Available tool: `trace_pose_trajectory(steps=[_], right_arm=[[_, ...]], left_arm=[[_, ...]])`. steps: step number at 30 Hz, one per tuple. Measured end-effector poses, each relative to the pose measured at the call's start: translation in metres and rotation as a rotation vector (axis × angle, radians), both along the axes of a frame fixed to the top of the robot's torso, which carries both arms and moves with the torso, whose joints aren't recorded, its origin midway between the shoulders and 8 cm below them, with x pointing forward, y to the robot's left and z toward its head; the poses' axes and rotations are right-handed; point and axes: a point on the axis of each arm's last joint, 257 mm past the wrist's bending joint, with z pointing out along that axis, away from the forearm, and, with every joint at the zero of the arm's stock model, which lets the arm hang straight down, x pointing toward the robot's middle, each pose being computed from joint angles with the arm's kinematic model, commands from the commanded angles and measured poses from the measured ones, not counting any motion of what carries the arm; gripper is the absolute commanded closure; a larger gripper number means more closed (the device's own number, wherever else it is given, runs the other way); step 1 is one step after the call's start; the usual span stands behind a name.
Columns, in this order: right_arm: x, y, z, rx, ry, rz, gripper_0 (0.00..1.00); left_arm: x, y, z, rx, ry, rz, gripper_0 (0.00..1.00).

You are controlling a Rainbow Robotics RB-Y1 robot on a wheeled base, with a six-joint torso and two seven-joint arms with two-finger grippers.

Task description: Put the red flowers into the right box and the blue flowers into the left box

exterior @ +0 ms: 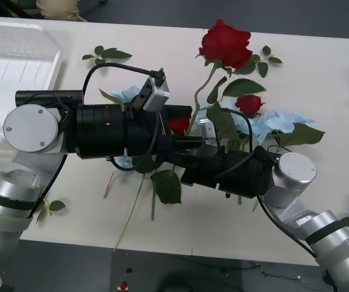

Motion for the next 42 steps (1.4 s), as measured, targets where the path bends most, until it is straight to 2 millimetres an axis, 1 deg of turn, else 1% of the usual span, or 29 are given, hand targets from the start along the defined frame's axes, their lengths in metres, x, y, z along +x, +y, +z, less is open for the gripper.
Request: trace_pose_trajectory(steps=[10,13,15,17,19,21,22,24,27,29,30,31,34,36,39,42], right_arm=[[0.004,-0.002,0.0,-0.002,0.0,-0.016,1.0],[0.006,-0.006,-0.003,-0.013,-0.001,-0.023,1.0],[0.011,-0.016,-0.007,-0.034,-0.003,-0.044,1.0],[0.016,-0.029,-0.014,-0.068,-0.006,-0.059,1.0],[0.02,-0.047,-0.023,-0.113,-0.011,-0.071,1.0],[0.025,-0.068,-0.031,-0.165,-0.016,-0.089,1.0],[0.029,-0.081,-0.035,-0.193,-0.02,-0.106,1.0],[0.037,-0.106,-0.041,-0.249,-0.029,-0.135,1.0],[0.046,-0.142,-0.044,-0.315,-0.045,-0.17,1.0],[0.053,-0.173,-0.047,-0.376,-0.06,-0.205,1.0],[0.057,-0.195,-0.051,-0.426,-0.072,-0.231,1.0],[0.06,-0.215,-0.052,-0.466,-0.082,-0.253,1.0],[0.066,-0.27,-0.051,-0.568,-0.089,-0.312,1.0],[0.065,-0.313,-0.051,-0.632,-0.022,-0.36,1.0],[0.059,-0.369,-0.047,-0.639,0.196,-0.47,1.0],[0.05,-0.425,-0.036,-0.679,0.346,-0.575,1.0]], left_arm=[[0.0,0.0,0.0,0.0,0.0,0.0,0.0],[0.0,0.0,0.0,-0.002,0.0,0.0,0.0],[0.002,0.0,0.006,-0.027,0.003,0.007,0.0],[0.003,0.001,0.022,-0.094,0.022,0.013,0.0],[0.005,0.012,0.032,-0.14,0.046,0.018,0.0],[0.013,0.034,0.026,-0.096,0.039,0.043,0.0],[0.018,0.049,0.021,-0.056,0.03,0.06,0.0],[0.026,0.084,0.013,0.023,0.028,0.087,0.0],[0.039,0.138,0.002,0.106,0.084,0.143,0.0],[0.049,0.171,-0.008,0.136,0.159,0.198,0.0],[0.056,0.189,-0.015,0.143,0.201,0.234,0.0],[0.061,0.2,-0.022,0.148,0.226,0.257,0.0],[0.07,0.222,-0.05,0.173,0.293,0.308,0.0],[0.072,0.23,-0.073,0.207,0.331,0.332,0.0],[0.077,0.23,-0.101,0.228,0.362,0.367,0.0],[0.082,0.224,-0.129,0.28,0.366,0.389,0.0]])
